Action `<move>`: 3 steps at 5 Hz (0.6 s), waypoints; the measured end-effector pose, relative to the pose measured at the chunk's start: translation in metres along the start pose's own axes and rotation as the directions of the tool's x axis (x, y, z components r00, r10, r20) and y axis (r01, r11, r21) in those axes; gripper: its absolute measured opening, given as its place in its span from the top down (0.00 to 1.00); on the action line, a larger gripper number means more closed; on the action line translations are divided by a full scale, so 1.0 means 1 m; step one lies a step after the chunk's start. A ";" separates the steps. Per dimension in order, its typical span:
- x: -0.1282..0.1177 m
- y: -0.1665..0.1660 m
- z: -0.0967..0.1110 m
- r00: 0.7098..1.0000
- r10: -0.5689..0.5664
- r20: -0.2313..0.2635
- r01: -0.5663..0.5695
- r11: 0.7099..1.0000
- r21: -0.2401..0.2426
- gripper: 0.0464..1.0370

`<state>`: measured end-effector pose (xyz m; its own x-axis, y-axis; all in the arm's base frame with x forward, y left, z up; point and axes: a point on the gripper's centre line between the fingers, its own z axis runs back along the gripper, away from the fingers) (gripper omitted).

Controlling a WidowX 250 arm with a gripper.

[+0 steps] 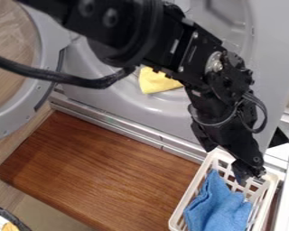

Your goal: Take yellow cloth from washing machine

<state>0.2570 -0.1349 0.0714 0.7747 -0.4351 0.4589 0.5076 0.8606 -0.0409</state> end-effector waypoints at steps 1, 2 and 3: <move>-0.004 0.000 -0.004 1.000 0.000 -0.020 0.000 1.000 -0.001 0.04; -0.006 0.035 0.000 0.999 0.043 -0.019 -0.042 0.998 0.048 0.04; -0.004 0.064 0.007 0.998 0.067 0.004 -0.067 0.995 0.079 0.04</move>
<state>0.2836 -0.0764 0.0728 0.8053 -0.3756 0.4588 0.4233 0.9060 -0.0014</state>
